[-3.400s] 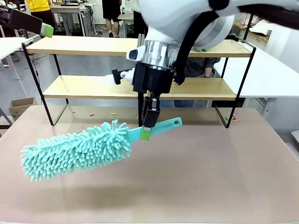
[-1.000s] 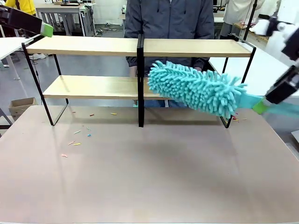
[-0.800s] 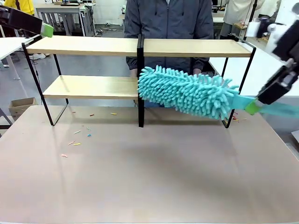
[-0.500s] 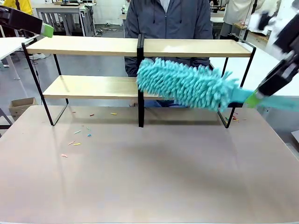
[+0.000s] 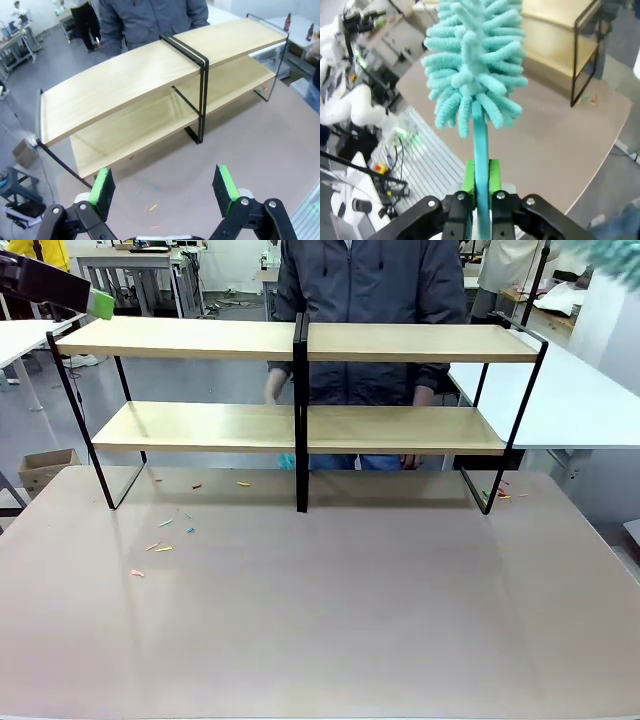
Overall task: Clean the shelves.
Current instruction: Clean another randomly selected level of the Shelf with the Duster, then place the Duster on the table.
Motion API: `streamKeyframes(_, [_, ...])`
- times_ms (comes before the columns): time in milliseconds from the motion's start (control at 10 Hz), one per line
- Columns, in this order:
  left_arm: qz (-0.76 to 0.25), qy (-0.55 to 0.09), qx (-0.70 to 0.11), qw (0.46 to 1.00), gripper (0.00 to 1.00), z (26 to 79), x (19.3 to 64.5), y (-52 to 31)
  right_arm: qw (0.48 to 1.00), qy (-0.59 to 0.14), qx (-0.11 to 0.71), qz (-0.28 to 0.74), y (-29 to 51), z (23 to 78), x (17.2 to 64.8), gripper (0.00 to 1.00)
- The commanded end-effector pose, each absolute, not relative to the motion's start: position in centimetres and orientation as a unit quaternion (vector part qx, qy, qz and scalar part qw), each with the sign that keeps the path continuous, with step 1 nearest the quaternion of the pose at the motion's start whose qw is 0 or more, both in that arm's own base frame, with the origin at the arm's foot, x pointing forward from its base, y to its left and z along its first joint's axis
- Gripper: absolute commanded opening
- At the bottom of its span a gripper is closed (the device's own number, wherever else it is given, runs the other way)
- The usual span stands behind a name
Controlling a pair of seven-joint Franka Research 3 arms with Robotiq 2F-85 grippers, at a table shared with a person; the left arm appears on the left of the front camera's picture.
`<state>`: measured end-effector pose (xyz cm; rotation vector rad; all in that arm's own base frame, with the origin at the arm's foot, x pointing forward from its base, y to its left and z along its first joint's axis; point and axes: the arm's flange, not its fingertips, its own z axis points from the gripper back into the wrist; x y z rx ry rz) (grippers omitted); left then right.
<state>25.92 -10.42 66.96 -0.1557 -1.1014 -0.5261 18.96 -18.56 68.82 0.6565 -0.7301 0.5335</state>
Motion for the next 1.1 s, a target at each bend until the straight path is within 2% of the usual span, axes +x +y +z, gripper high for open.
streamKeyframes(0, [-0.247,-0.515,-0.073,0.817,1.00,66.7,26.0,-10.2,0.810,-0.393,0.338,0.274,-14.7,66.9,20.8,0.12])
streamKeyframes(100, [-0.247,-0.515,-0.073,0.817,1.00,66.7,26.0,-10.2,0.848,-0.346,0.311,0.253,-18.6,68.8,19.0,0.12])
streamKeyframes(1000, [-0.247,-0.515,-0.073,0.817,1.00,66.7,26.0,-10.2,0.848,-0.346,0.311,0.253,-18.6,68.8,19.0,0.12])
